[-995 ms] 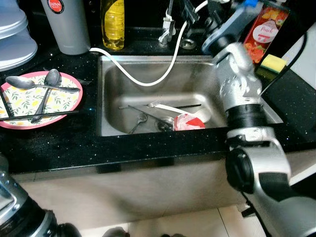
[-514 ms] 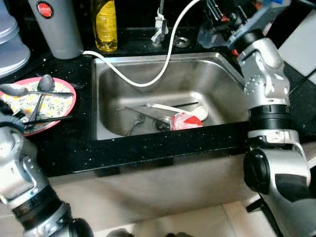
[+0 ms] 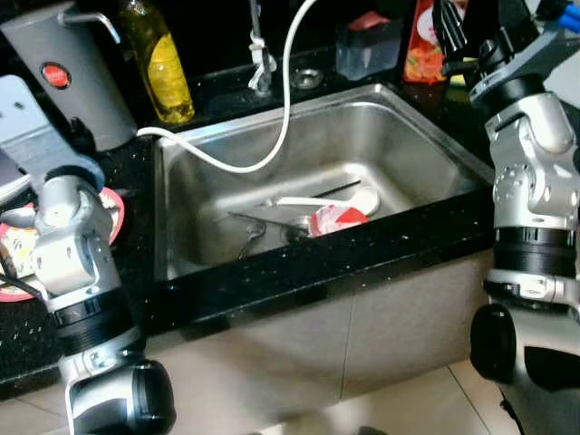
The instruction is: Kitchen organization
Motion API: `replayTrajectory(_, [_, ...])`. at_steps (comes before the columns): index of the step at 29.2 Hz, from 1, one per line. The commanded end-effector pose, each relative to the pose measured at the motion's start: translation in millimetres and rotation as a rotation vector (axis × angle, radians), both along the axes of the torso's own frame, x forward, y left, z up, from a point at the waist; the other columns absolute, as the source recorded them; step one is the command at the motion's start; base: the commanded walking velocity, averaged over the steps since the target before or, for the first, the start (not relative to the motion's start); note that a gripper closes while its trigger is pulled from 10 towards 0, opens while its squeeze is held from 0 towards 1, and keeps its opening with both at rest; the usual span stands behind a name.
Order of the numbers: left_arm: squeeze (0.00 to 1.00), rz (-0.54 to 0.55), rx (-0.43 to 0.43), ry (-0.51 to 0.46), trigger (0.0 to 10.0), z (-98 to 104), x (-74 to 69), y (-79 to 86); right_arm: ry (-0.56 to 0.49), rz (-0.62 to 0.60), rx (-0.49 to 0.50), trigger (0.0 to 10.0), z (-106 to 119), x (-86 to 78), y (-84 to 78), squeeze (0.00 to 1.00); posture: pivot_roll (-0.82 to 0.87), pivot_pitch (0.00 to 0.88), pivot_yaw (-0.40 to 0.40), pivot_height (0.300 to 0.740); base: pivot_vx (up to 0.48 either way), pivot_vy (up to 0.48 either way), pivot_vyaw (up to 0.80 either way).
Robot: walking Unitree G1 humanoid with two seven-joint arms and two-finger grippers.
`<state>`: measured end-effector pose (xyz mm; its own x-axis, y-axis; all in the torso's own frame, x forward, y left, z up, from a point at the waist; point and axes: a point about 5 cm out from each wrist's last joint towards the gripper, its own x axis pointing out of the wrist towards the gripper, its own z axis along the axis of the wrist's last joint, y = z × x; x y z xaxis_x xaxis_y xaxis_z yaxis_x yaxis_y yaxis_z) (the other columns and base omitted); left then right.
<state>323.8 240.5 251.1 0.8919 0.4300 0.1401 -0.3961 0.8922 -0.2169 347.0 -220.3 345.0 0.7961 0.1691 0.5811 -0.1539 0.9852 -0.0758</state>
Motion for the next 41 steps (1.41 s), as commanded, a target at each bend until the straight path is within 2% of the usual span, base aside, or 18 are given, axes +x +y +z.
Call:
replayTrajectory(1, [0.00,-0.052,0.018,-0.009,10.0,3.3,5.9,-5.8,-0.011,0.007,-0.016,10.0,6.4,-6.9,2.0,0.00,-0.10,0.000,0.197,0.740,0.000,0.000,0.00])
replayTrajectory(2, [0.00,-0.091,0.032,-0.005,10.0,4.8,10.8,-11.0,-0.019,-0.002,-0.012,10.0,11.2,-9.1,-0.2,0.00,-0.10,0.000,0.206,0.740,0.000,0.000,0.00])
replayTrajectory(3, [0.00,-0.118,0.045,0.056,10.0,-7.6,20.0,-11.2,-0.016,-0.013,0.007,10.0,3.4,-10.4,0.4,0.00,-0.08,0.000,0.217,0.740,0.000,0.000,0.00])
replayTrajectory(7, [0.00,-0.080,0.117,0.088,10.0,-7.3,17.5,-4.8,0.010,0.000,0.022,10.0,-12.8,-11.8,9.7,0.00,-0.06,0.000,0.223,0.740,0.000,0.000,0.00])
replayTrajectory(9, [0.00,-0.060,0.247,0.019,10.0,17.8,3.7,11.4,0.023,0.044,0.082,10.0,-17.3,-11.0,23.2,0.00,0.01,0.000,0.192,0.740,0.000,0.000,0.00])
replayTrajectory(10, [0.00,-0.060,0.247,0.019,10.0,17.8,3.7,11.4,0.023,0.044,0.082,10.0,-17.3,-11.0,23.2,0.00,0.01,0.000,0.192,0.740,0.000,0.000,0.00])
replayTrajectory(11, [0.00,0.047,0.277,0.014,10.0,23.2,-7.5,42.3,0.046,0.080,0.134,10.0,-25.4,-0.3,36.7,0.00,0.05,0.000,0.166,0.740,0.000,0.000,0.00])
replayTrajectory(12, [0.00,0.047,0.277,0.014,10.0,23.2,-7.5,42.3,0.046,0.080,0.134,10.0,-25.4,-0.3,36.7,0.00,0.05,0.000,0.166,0.740,0.000,0.000,0.00])
replayTrajectory(13, [0.00,0.121,0.245,0.035,10.0,18.2,-13.7,54.9,0.073,0.086,0.155,10.0,-31.9,5.8,44.3,0.00,0.08,0.000,0.137,0.740,0.000,0.000,0.00])
replayTrajectory(15, [0.00,0.152,0.160,-0.005,10.0,19.0,-29.1,55.2,0.089,0.189,0.200,10.0,-29.3,7.7,66.0,0.00,0.13,0.000,0.091,0.740,0.000,0.000,0.00])
replayTrajectory(17, [0.00,0.145,0.165,-0.021,10.0,18.6,-35.5,51.7,0.092,0.232,0.203,10.0,-26.8,8.8,75.4,0.00,0.17,0.000,0.059,0.740,0.000,0.000,0.00])
replayTrajectory(20, [0.00,0.221,0.087,0.007,10.0,-4.3,-54.1,55.7,0.152,0.299,0.219,10.0,-33.9,23.3,101.3,0.00,0.26,0.000,-0.004,0.740,0.000,0.000,0.00])
replayTrajectory(21, [0.00,0.221,0.087,0.007,10.0,-4.3,-54.1,55.7,0.152,0.299,0.219,10.0,-33.9,23.3,101.3,0.00,0.26,0.000,-0.004,0.740,0.000,0.000,0.00])
replayTrajectory(22, [0.00,0.257,0.038,0.002,10.0,-10.4,-66.9,59.0,0.165,0.355,0.228,10.0,-33.8,22.4,117.6,0.00,0.28,0.000,-0.029,0.740,0.000,0.000,0.00])
replayTrajectory(26, [0.00,0.309,-0.006,-0.004,10.0,-14.3,-82.0,65.5,0.166,0.417,0.232,10.0,-32.2,19.8,133.4,0.00,0.33,0.000,-0.051,0.740,0.000,0.000,0.00])
replayTrajectory(29, [0.00,0.464,-0.115,0.021,10.0,-25.2,-108.2,81.0,0.186,0.449,0.223,10.0,-37.9,22.7,143.3,0.00,0.34,0.000,-0.054,0.740,0.000,0.000,0.00])
replayTrajectory(30, [1.00,0.484,-0.124,0.019,10.0,-23.9,-113.0,84.0,0.189,0.454,0.228,10.0,-38.2,23.6,144.0,0.00,0.35,0.000,-0.057,0.740,0.000,0.000,0.00])
replayTrajectory(41, [1.00,0.586,-0.103,0.051,10.0,-19.9,-123.6,82.5,0.195,0.444,0.240,10.0,-41.8,24.0,140.5,0.00,0.32,0.000,-0.036,0.740,0.000,0.000,0.00])
